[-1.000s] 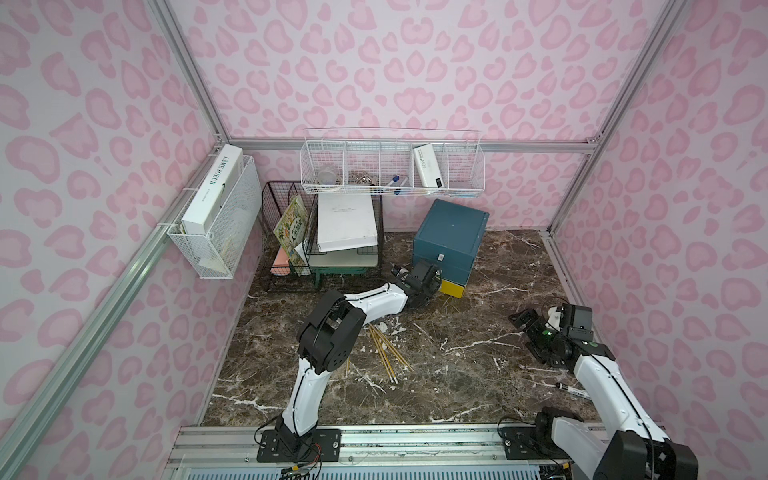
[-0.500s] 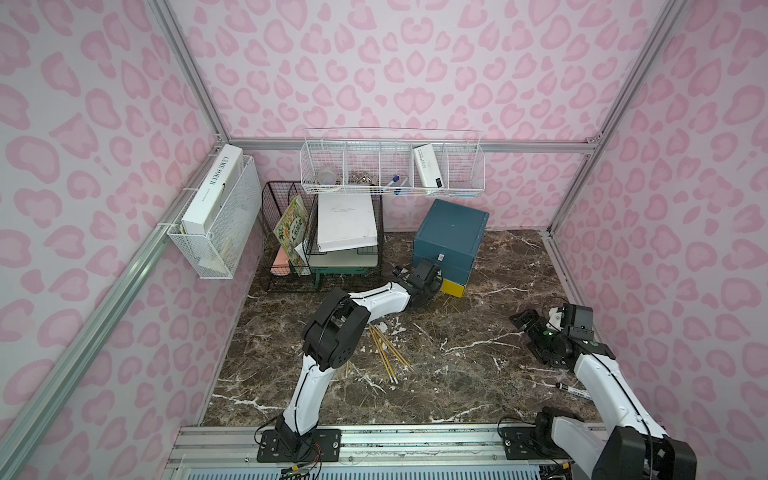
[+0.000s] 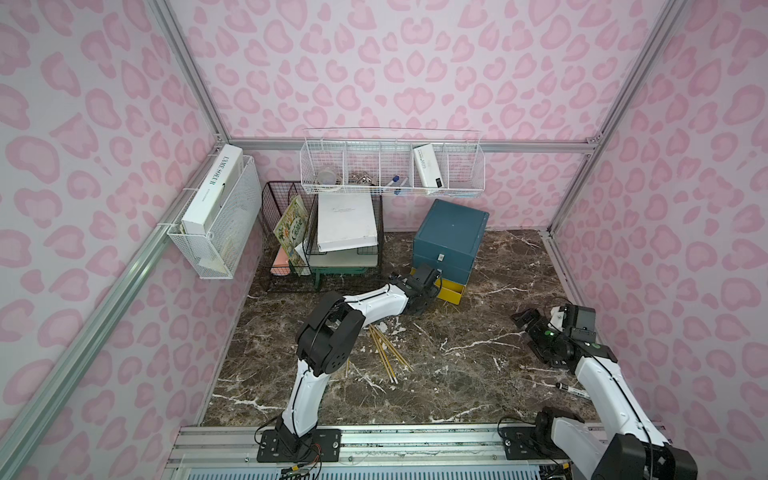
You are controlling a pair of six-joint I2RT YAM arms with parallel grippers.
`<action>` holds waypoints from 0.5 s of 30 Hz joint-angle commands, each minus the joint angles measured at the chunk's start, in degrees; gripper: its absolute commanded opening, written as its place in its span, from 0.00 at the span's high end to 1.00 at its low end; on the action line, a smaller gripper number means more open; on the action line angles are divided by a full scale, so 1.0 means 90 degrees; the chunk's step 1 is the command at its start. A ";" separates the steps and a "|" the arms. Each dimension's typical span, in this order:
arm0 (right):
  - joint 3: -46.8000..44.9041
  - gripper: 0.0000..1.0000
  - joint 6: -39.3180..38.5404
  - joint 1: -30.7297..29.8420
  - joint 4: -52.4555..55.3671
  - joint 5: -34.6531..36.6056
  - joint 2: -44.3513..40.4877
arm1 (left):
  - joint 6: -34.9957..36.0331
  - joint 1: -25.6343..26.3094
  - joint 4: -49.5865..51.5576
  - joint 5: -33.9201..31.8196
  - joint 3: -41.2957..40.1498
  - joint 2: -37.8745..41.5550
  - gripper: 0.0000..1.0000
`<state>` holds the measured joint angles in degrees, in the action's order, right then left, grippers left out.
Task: Please place the pencils in the drawer according to their color
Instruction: Open the drawer in the storage box.
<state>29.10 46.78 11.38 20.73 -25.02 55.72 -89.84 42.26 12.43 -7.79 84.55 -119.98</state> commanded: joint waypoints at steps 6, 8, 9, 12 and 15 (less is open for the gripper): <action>-0.0146 0.00 0.0152 0.0005 0.0046 -0.0089 -0.0193 | -0.0010 0.0116 0.0601 -0.0102 -0.0771 0.0618 0.33; -0.0184 0.00 0.0183 0.0005 0.0031 -0.0101 -0.0233 | -0.0016 0.0171 0.0635 -0.0106 -0.0960 0.0798 0.33; -0.0187 0.00 0.0197 0.0005 0.0023 -0.0099 -0.0251 | -0.0017 0.0198 0.0649 -0.0122 -0.1052 0.0873 0.33; -0.0187 0.00 0.0222 0.0006 0.0018 -0.0109 -0.0274 | -0.0055 0.0291 0.0710 -0.0121 -0.1310 0.1097 0.33; -0.0184 0.00 0.0250 0.0005 0.0001 -0.0125 -0.0283 | -0.0121 0.0377 0.0764 -0.0121 -0.1529 0.1319 0.33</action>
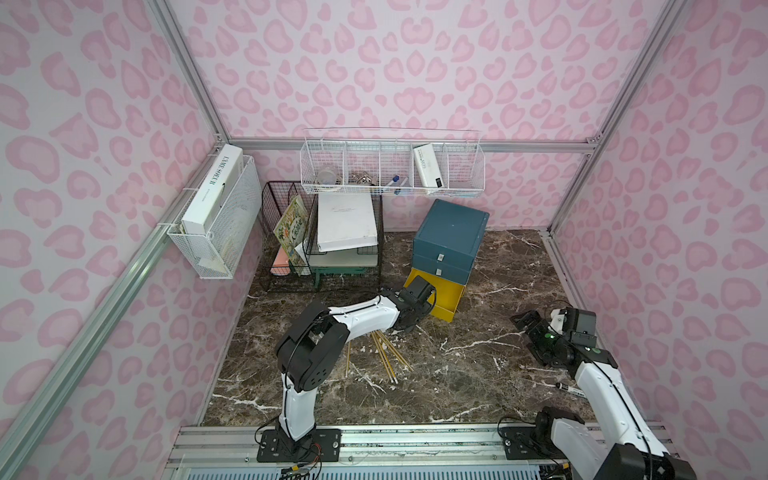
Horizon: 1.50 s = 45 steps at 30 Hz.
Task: Please place the pencils in the drawer according to their color
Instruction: Open the drawer in the storage box, then pick up the pencil from the center of the board.
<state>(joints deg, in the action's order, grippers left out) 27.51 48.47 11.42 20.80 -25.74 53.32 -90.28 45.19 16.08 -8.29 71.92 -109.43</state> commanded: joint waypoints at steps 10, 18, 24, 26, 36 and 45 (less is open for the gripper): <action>0.0038 0.00 0.0125 -0.0010 -0.0118 -0.0080 0.0013 | 0.0649 0.0120 0.0557 -0.0386 -0.0144 0.0702 0.22; 0.0026 0.00 0.0093 0.0001 -0.0108 -0.0072 -0.0005 | 0.2765 0.0027 0.1145 -0.0614 0.0896 0.0744 0.17; 0.0002 0.00 0.0050 0.0001 -0.0114 -0.0055 -0.0016 | 0.3786 0.0023 0.1862 -0.0717 0.1063 0.1228 0.17; 0.0019 0.00 -0.0044 0.0001 -0.0061 -0.0012 -0.0033 | 0.3981 0.0027 0.2334 -0.0683 0.1129 0.1354 0.17; -0.0192 0.00 -0.0093 0.0001 -0.0050 0.0076 -0.0209 | 0.3317 0.0161 0.3011 0.0277 -0.0062 0.1931 0.18; -0.0321 0.00 -0.0032 0.0001 0.0052 0.0106 -0.0414 | 0.2689 0.0977 0.2929 0.0619 -0.0296 0.1535 0.19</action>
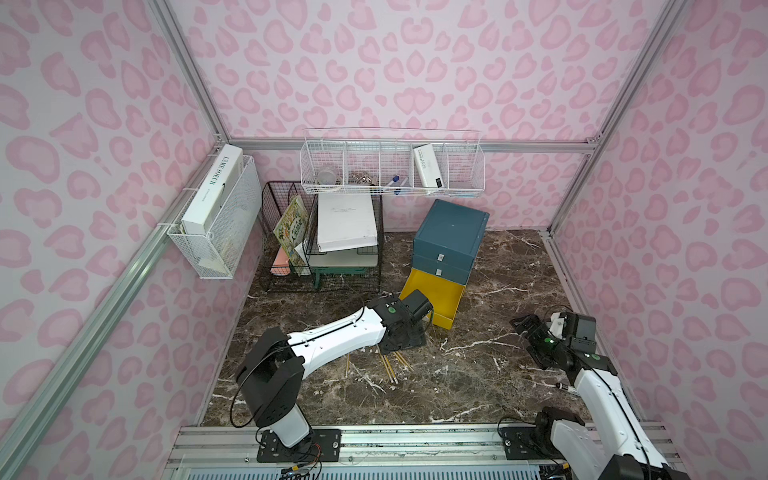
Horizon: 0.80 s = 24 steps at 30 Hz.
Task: Please place the pencils in the drawer according to their color
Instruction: Pick up the pencil from the center of the board.
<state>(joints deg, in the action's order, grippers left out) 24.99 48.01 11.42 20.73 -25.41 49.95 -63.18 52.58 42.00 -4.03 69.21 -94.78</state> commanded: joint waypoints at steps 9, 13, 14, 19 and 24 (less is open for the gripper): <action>-0.0083 0.00 -0.0007 0.0000 0.0084 0.0061 -0.0082 | -0.1185 0.0598 -0.0287 0.0457 -0.0262 -0.0565 0.19; -0.0014 0.00 -0.0041 0.0001 0.0109 0.0070 -0.0043 | -0.1352 0.0652 -0.0483 0.0457 -0.0317 -0.0710 0.19; -0.0013 0.00 -0.0041 0.0001 0.0109 0.0079 -0.0037 | -0.1376 0.0652 -0.0533 0.0458 -0.0322 -0.0751 0.20; -0.0013 0.00 -0.0031 0.0010 0.0066 0.0079 -0.0001 | -0.1588 0.0662 -0.0835 0.0487 -0.0365 -0.0994 0.23; 0.0011 0.00 -0.0040 0.0001 0.0063 0.0071 0.0026 | -0.1711 0.0672 -0.1066 0.0444 -0.0274 -0.1249 0.27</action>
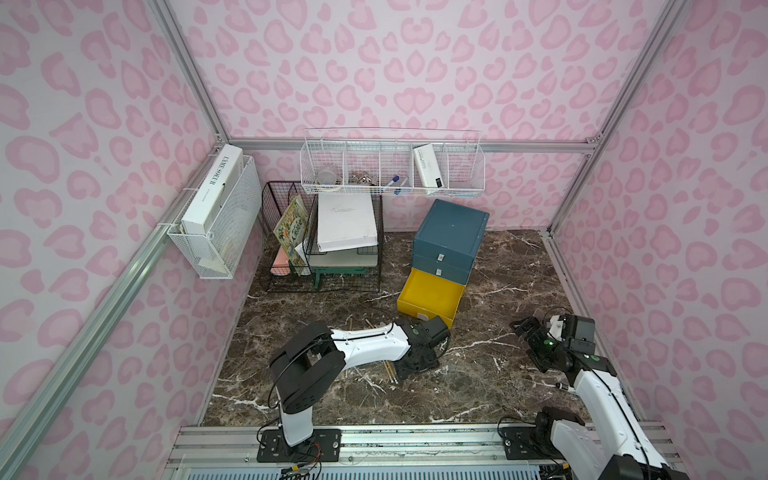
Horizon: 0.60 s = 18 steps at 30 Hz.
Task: Please place the pencils in the drawer according to their color
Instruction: Pick up the pencil from the center of the board.
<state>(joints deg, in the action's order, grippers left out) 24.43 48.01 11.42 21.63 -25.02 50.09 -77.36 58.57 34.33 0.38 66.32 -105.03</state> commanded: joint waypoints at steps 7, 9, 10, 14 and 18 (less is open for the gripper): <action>0.0167 0.00 -0.0119 0.0001 0.0037 0.0035 0.0054 | -0.0151 -0.0031 0.0192 -0.0409 0.0290 -0.0301 0.37; 0.0176 0.00 -0.0118 0.0001 0.0029 0.0035 0.0050 | -0.0164 -0.0052 0.0349 -0.0493 0.0325 -0.0341 0.39; 0.0177 0.00 -0.0122 0.0001 0.0029 0.0031 0.0051 | -0.0157 -0.0067 0.0416 -0.0528 0.0333 -0.0351 0.39; 0.0162 0.00 -0.0113 0.0001 0.0019 0.0026 0.0040 | -0.0192 -0.0135 0.0703 -0.0743 0.0313 -0.0329 0.41; 0.0136 0.00 -0.0106 0.0001 -0.0001 0.0015 0.0031 | -0.0176 -0.0247 0.0795 -0.0938 0.0166 -0.0244 0.43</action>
<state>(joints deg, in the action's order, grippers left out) 25.47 47.75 11.46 21.69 -25.02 50.48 -78.67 56.95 37.87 -5.26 68.77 -107.24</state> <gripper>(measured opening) 0.997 0.576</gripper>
